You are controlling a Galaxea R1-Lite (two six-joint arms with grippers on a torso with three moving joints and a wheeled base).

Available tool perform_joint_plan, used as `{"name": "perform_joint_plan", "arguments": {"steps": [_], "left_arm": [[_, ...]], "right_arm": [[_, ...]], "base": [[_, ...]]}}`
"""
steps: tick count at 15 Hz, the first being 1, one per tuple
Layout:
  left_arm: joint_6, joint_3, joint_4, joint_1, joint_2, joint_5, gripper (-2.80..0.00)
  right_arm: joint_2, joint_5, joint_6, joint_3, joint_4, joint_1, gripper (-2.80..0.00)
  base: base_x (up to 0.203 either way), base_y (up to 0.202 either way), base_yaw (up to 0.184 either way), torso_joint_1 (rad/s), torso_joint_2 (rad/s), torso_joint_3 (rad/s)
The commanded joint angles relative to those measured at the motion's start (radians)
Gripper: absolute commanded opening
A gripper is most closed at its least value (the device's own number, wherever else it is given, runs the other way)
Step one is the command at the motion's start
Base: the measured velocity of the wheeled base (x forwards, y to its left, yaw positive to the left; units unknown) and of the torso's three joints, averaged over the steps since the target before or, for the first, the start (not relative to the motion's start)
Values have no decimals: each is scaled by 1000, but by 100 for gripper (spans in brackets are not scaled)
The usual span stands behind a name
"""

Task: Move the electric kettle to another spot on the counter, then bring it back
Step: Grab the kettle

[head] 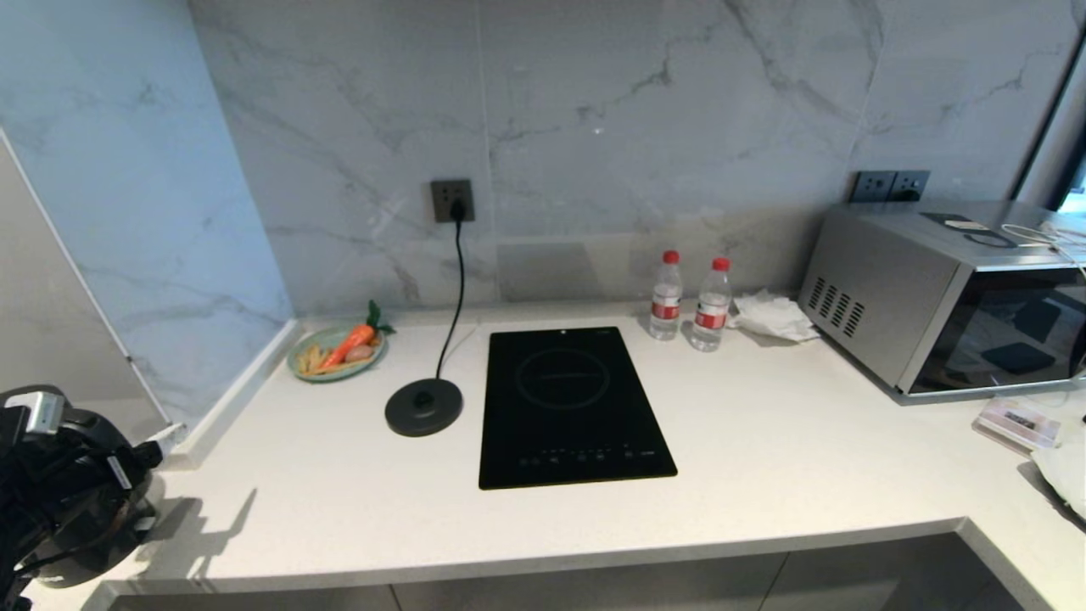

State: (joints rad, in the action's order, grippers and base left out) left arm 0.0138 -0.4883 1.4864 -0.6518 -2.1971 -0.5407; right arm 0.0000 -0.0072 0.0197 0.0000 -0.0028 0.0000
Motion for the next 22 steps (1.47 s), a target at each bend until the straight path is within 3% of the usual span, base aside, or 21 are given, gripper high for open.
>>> {"name": "perform_joint_plan", "arguments": {"steps": [1, 22], "left_arm": [[1, -5, 14, 7, -1, -4, 0], [6, -13, 44, 23, -59, 13, 0]], "right_arm": [[0, 0, 0, 0, 0, 0, -280], [0, 1, 0, 0, 0, 0, -280]], "base": [[0, 0, 0, 0, 0, 0], [26, 0, 0, 1, 0, 0]]}}
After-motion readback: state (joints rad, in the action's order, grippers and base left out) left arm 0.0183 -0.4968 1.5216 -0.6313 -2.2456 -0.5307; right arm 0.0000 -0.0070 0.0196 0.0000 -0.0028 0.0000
